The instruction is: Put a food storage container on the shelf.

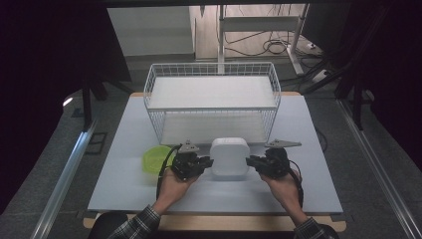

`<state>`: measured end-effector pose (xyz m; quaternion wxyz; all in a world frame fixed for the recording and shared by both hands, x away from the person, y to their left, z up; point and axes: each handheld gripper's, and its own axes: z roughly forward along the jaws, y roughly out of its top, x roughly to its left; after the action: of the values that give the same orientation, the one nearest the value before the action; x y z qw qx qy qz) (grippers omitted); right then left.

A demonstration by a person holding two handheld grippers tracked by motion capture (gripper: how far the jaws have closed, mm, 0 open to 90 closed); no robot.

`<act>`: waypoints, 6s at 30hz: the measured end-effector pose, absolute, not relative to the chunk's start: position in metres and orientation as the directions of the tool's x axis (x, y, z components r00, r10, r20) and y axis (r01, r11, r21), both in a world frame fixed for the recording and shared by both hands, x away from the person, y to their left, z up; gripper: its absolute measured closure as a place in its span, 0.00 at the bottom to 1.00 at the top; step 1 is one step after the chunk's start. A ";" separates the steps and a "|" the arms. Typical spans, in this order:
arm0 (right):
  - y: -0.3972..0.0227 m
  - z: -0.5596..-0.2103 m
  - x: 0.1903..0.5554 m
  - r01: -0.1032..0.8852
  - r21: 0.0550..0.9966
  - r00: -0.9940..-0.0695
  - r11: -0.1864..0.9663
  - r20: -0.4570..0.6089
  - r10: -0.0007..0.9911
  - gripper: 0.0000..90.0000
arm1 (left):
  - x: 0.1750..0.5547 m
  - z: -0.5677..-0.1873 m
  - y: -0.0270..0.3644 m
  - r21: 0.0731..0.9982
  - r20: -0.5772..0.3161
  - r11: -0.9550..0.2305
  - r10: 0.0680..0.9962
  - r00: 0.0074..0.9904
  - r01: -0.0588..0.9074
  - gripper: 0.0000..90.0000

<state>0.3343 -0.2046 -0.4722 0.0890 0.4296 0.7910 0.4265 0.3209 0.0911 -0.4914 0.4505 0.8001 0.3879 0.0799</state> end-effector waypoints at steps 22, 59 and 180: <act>-0.193 -0.425 0.330 0.496 0.836 -0.676 0.236 0.202 0.709 0.86 | 0.311 -0.434 0.111 0.847 -0.160 -0.256 0.714 0.682 0.467 0.87; -0.155 -0.309 0.360 0.340 0.915 -0.725 0.218 0.107 0.680 0.86 | 0.335 -0.328 0.150 0.911 -0.120 -0.179 0.745 0.656 0.371 0.87; -0.153 -0.338 0.396 0.318 0.920 -0.750 0.230 0.096 0.654 0.13 | 0.360 -0.351 0.152 0.922 -0.091 -0.211 0.698 0.710 0.325 0.07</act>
<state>0.3957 -0.1533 -0.3380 0.1576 0.3164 0.7682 0.5337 0.3599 0.1515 -0.3509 0.5296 0.7581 0.3374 0.1760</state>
